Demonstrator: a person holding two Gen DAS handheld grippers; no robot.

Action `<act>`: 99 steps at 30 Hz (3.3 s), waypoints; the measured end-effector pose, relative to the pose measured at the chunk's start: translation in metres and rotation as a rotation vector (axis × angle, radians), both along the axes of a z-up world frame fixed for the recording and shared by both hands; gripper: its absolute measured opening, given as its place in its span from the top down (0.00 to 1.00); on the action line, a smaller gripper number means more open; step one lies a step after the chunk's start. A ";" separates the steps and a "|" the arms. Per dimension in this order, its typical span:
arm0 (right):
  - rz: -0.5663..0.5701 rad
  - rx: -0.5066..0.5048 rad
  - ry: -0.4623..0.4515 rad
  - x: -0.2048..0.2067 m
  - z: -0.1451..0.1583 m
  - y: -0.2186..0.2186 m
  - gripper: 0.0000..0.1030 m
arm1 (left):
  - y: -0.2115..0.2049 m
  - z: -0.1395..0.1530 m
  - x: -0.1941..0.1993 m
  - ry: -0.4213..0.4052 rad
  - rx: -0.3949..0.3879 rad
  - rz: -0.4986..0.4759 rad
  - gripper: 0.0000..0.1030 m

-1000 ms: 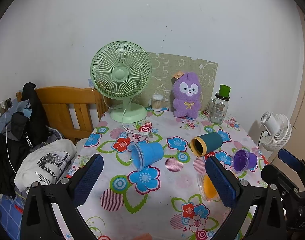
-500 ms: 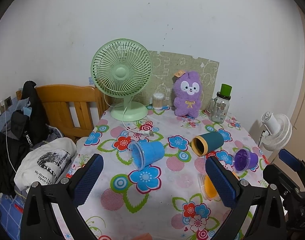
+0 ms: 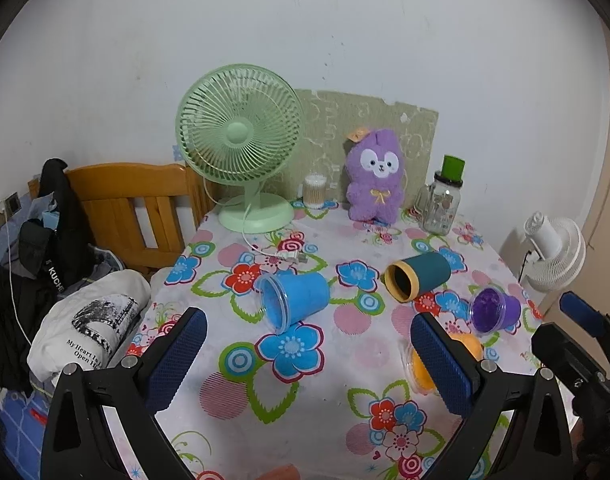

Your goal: Flip cup upside down

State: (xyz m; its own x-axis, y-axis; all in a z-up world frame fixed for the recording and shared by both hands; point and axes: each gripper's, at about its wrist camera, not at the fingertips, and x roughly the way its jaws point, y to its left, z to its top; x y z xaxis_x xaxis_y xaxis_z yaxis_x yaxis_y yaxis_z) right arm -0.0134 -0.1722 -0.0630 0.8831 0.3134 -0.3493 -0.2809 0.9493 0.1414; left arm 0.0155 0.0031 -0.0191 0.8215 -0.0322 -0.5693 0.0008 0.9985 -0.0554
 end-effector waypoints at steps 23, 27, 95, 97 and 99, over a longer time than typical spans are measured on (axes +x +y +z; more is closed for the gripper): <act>-0.051 0.010 0.130 0.052 -0.045 -0.027 0.00 | -0.022 -0.073 0.202 0.398 0.365 -0.490 0.03; -0.048 0.005 0.151 0.058 -0.051 -0.026 0.00 | -0.029 -0.081 0.226 0.475 0.410 -0.581 0.04; -0.068 0.053 0.191 -0.024 -0.051 -0.051 0.00 | -0.086 -0.099 0.012 0.544 -0.119 -0.347 0.14; -0.063 0.052 0.191 -0.023 -0.051 -0.050 0.00 | -0.084 -0.097 0.009 0.532 -0.121 -0.350 0.13; -0.058 0.054 0.194 -0.023 -0.052 -0.048 0.00 | -0.082 -0.097 0.005 0.522 -0.119 -0.349 0.13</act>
